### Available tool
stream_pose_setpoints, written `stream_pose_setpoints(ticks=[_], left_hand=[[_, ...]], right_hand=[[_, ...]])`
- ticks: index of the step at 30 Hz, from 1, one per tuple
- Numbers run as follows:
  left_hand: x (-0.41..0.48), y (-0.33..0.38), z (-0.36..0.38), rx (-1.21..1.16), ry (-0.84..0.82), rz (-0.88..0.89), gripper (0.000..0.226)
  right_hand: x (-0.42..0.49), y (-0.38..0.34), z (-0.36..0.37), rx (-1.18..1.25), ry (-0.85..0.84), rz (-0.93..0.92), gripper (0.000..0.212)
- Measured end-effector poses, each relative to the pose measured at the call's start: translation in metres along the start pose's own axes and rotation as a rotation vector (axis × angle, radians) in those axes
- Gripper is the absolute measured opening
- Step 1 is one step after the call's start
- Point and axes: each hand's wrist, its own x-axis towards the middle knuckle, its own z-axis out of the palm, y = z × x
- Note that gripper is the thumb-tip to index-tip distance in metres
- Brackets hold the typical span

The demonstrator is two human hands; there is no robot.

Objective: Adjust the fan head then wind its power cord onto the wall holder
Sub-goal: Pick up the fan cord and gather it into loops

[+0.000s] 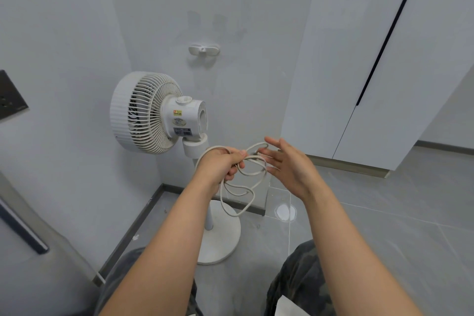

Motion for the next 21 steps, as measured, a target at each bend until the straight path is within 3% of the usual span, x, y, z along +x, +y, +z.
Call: stream_pose_setpoints(ticks=[3, 7, 10, 15, 17, 21], left_hand=[[0.0, -0.003, 0.001, 0.106, -0.038, -0.032, 0.018], [0.0, -0.006, 0.002, 0.183, -0.041, -0.058, 0.014], [-0.001, -0.006, 0.004, 0.104, -0.044, -0.084, 0.007], [0.0, -0.007, 0.001, 0.02, 0.043, -0.055, 0.023], [0.001, -0.009, -0.002, 0.106, 0.13, -0.02, 0.022], [-0.002, -0.01, -0.008, 0.563, 0.226, 0.052, 0.021]], right_hand=[[0.001, -0.003, 0.004, 0.217, -0.037, 0.035, 0.029], [0.001, -0.008, 0.01, 0.282, 0.051, 0.002, 0.011], [0.002, -0.01, 0.012, 0.425, 0.112, -0.044, 0.018], [0.0, -0.014, 0.009, 0.61, 0.149, -0.091, 0.018], [-0.002, -0.017, 0.008, 0.628, 0.179, -0.096, 0.023], [-0.004, -0.023, 0.0, 0.74, 0.178, -0.062, 0.024]])
